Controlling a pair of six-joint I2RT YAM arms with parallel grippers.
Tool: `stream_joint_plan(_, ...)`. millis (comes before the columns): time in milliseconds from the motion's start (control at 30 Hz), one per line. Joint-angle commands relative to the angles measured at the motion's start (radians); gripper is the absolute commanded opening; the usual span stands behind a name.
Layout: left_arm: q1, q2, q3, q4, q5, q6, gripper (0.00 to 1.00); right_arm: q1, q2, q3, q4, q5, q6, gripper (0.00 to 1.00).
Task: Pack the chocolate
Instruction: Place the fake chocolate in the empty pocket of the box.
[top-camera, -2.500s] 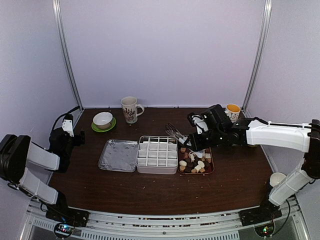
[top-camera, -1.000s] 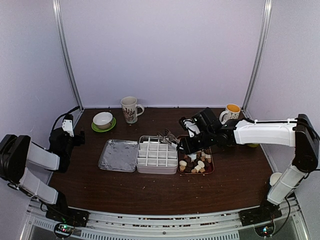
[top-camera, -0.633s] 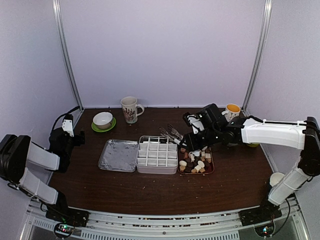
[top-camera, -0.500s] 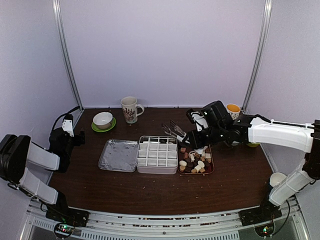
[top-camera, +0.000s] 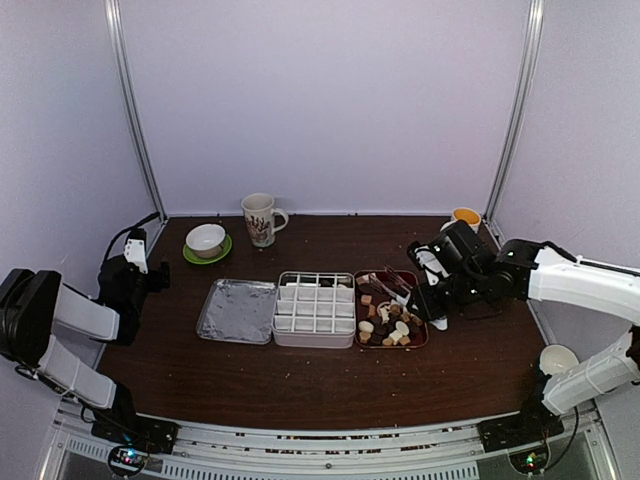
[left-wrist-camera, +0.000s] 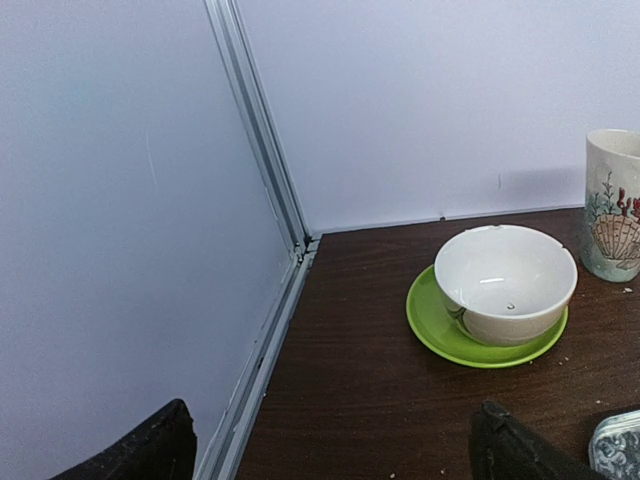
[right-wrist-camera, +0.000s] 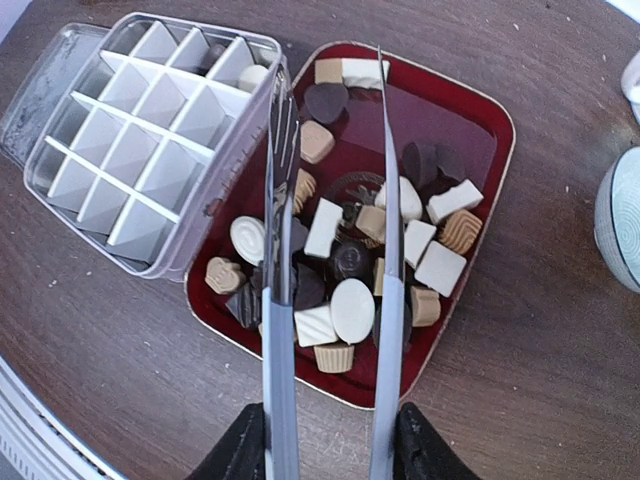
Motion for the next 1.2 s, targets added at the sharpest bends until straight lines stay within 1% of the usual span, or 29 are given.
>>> stream_joint_plan(0, 0.008, 0.006, 0.015, 0.033, 0.011, -0.008, 0.98, 0.005, 0.001, -0.022, -0.041, 0.072, 0.043, 0.42)
stream_joint_plan(133, 0.008, 0.006, 0.016, 0.033, 0.011, -0.01, 0.98, 0.004, 0.034, -0.015, -0.055, 0.101, 0.067, 0.42)
stream_joint_plan(267, 0.007, 0.006, 0.015, 0.034, 0.011, -0.009, 0.98, 0.0, 0.062, -0.012, -0.042, 0.134, 0.083, 0.4)
stream_joint_plan(467, 0.008, 0.006, 0.015, 0.034, 0.011, -0.01, 0.98, -0.017, 0.089, -0.015, -0.002, 0.154, 0.107, 0.4)
stream_joint_plan(900, 0.007, 0.006, 0.015, 0.034, 0.011, -0.009, 0.98, -0.059, 0.161, -0.032, 0.047, 0.117, 0.122, 0.4)
stream_joint_plan(1000, 0.008, 0.005, 0.015, 0.033, 0.011, -0.009, 0.98, -0.061, 0.163, -0.038, 0.058, 0.103, 0.127, 0.37)
stream_joint_plan(1100, 0.008, 0.007, 0.015, 0.034, 0.011, -0.009, 0.98, -0.061, 0.161, -0.04, 0.063, 0.092, 0.126, 0.31)
stream_joint_plan(1167, 0.008, 0.006, 0.015, 0.034, 0.011, -0.009, 0.98, -0.06, 0.154, -0.04, 0.065, 0.09, 0.124, 0.29)
